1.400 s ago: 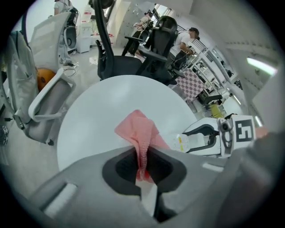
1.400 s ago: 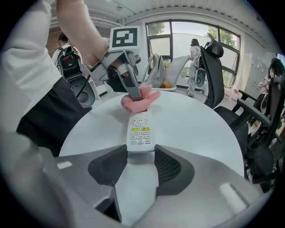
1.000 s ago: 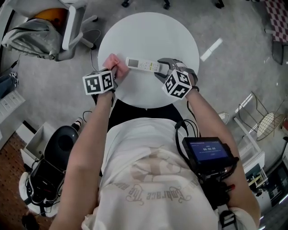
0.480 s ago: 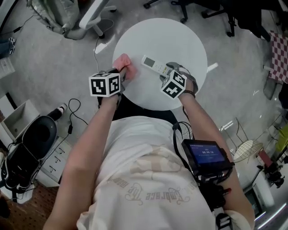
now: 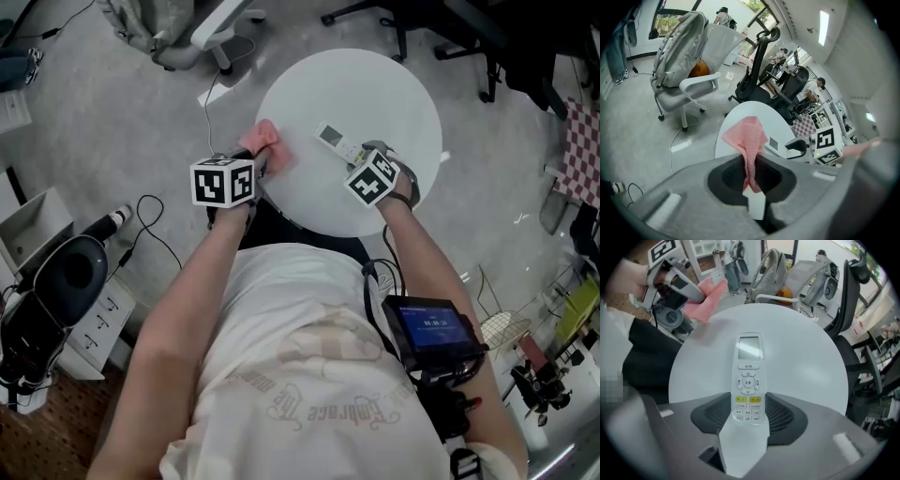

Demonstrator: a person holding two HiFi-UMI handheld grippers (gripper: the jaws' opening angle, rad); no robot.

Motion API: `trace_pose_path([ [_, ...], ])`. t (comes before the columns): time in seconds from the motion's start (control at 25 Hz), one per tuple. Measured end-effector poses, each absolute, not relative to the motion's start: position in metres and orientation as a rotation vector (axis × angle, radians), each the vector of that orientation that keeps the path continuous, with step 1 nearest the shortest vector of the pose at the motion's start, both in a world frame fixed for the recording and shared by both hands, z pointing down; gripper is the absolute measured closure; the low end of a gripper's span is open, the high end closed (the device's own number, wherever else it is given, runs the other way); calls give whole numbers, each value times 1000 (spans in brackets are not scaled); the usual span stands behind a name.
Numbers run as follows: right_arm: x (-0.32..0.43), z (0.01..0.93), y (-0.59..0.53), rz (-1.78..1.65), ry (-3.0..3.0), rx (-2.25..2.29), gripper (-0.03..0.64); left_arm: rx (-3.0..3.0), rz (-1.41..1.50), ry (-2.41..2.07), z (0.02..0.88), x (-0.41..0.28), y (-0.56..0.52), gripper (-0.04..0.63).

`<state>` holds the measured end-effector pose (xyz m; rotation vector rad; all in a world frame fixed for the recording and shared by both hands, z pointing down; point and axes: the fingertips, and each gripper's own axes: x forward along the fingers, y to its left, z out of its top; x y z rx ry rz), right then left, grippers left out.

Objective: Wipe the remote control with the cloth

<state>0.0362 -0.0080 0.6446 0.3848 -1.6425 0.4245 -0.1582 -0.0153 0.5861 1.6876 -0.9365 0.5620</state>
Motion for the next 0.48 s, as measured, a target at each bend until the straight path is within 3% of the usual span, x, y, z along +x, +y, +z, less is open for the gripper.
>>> trace_pose_path([
  [0.48,22,608,9,1255,-1976,637,380,1698,378,-693,573,-112,3,574],
])
